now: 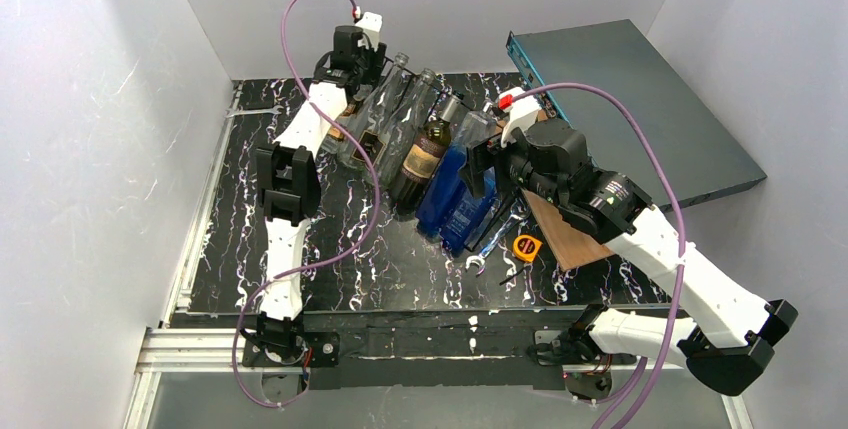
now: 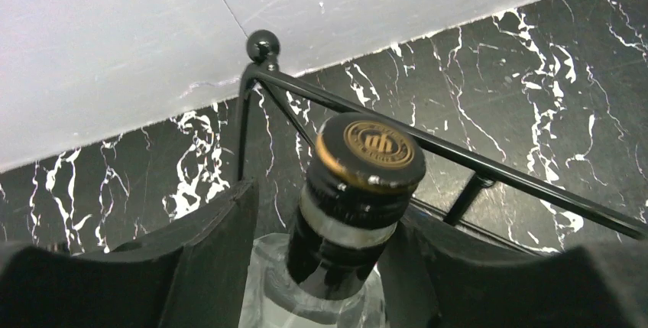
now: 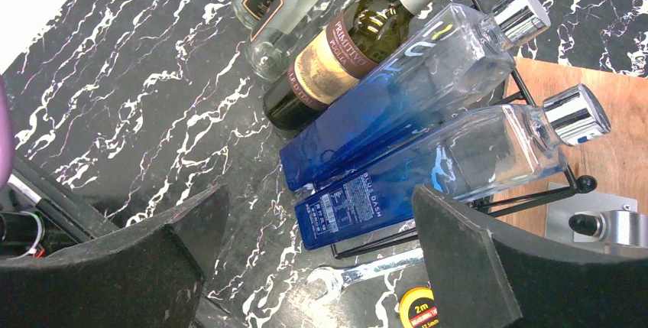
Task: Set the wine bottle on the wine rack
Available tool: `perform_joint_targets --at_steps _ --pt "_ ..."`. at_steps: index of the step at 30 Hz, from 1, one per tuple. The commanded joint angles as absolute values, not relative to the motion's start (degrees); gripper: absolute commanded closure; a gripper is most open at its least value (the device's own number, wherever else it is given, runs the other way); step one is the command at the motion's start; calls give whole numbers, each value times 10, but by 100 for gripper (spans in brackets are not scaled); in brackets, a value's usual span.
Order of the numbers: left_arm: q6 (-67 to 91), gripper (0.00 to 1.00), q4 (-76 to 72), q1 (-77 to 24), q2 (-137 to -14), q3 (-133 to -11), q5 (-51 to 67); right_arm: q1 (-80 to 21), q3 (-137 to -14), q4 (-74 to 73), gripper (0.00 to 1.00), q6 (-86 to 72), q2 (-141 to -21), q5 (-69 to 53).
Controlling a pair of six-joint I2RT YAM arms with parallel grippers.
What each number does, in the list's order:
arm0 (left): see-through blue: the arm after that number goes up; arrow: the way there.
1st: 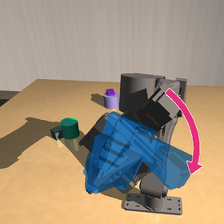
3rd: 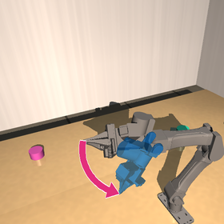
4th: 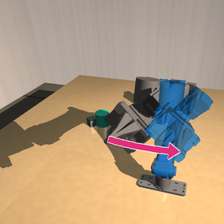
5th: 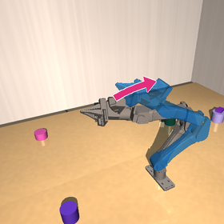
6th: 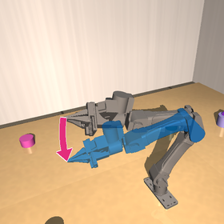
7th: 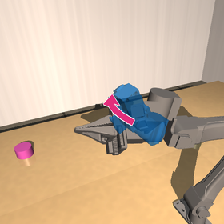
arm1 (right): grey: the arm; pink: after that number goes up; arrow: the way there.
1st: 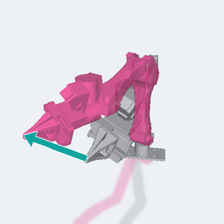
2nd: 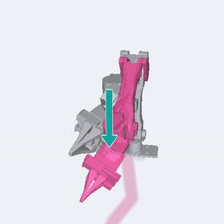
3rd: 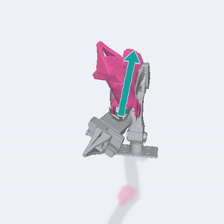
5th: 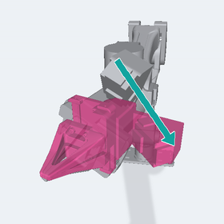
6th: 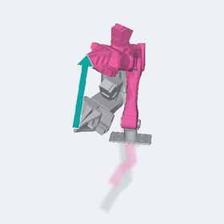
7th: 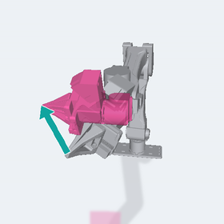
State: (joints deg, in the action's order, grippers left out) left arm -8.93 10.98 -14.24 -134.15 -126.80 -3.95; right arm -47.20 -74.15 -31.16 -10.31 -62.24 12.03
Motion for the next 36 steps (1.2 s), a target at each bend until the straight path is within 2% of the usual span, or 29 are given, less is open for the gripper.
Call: perform_joint_targets --at_steps 1,15,21,23,26,30,36 --pt "-64 43 143 -147 -1350 -1254 -20 -468 -740 -280 2 -103 -617 123" --pt "-72 21 180 -142 -1254 -1225 -31 -466 -747 -274 2 -105 -611 121" --pt "-55 11 205 -135 -1202 -1219 -1 -466 -750 -283 2 -110 -594 127" --pt "-39 10 239 -134 -1173 -1226 -9 -466 -763 -300 2 -109 -587 143" --pt "-5 3 269 -134 -1045 -1167 0 -466 -803 -339 2 -91 -563 197" --pt "66 2 262 -134 -793 -1017 98 -466 -912 -404 1 -80 -533 271" --pt "123 2 212 -135 -604 -899 134 -466 -1004 -445 2 -74 -527 328"
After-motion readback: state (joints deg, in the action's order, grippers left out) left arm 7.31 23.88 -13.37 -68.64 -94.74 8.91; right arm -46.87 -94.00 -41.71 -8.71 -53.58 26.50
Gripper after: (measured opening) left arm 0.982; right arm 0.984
